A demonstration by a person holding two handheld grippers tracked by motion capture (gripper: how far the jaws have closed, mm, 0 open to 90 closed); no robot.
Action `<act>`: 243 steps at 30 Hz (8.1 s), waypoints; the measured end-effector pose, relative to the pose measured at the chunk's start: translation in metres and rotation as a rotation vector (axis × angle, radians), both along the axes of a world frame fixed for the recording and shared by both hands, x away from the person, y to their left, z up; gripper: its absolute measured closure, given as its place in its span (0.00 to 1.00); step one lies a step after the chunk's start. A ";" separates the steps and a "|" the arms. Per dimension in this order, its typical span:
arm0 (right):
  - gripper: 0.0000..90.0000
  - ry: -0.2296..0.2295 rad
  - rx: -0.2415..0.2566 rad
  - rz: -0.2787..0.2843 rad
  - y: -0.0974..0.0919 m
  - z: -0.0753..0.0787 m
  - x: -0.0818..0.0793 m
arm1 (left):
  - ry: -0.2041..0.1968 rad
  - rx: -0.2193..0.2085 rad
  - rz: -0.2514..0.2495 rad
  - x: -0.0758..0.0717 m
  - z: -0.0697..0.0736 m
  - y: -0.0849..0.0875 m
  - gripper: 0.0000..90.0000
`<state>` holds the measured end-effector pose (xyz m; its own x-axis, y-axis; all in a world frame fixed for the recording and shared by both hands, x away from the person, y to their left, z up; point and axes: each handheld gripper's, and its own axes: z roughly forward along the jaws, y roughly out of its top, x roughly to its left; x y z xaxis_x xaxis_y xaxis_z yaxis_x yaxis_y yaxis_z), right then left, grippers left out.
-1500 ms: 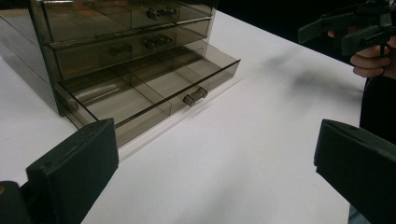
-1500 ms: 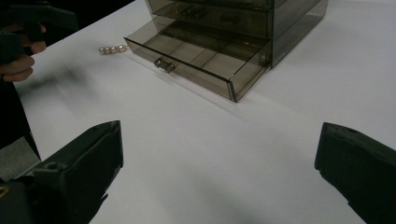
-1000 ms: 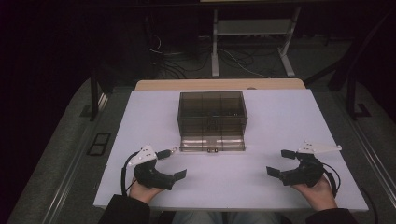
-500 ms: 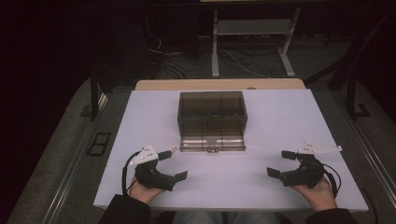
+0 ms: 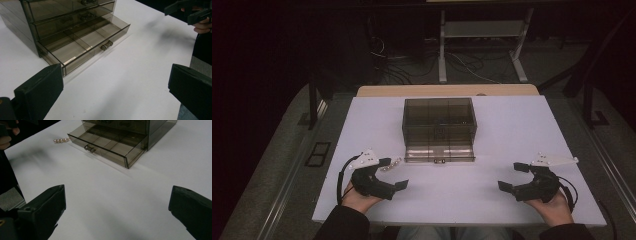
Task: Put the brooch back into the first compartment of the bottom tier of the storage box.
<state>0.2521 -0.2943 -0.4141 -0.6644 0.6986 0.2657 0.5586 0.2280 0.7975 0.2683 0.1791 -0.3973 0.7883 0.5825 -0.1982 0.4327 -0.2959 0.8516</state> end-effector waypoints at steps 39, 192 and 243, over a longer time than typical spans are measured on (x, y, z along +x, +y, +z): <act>0.01 -0.004 -0.015 -0.023 -0.004 -0.001 -0.001 | 0.068 0.144 0.043 0.046 -0.004 0.024 0.00; 0.01 -0.003 -0.020 0.014 -0.002 -0.001 -0.002 | 0.134 0.207 -0.078 0.083 0.014 0.044 0.88; 0.01 -0.007 -0.015 0.015 -0.003 -0.001 -0.002 | 0.069 0.229 -0.176 0.103 0.049 -0.011 0.88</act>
<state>0.2496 -0.2973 -0.4150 -0.6767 0.6923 0.2506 0.5492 0.2480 0.7980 0.3711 0.1679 -0.3484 0.8706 0.4735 -0.1338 0.4119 -0.5525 0.7246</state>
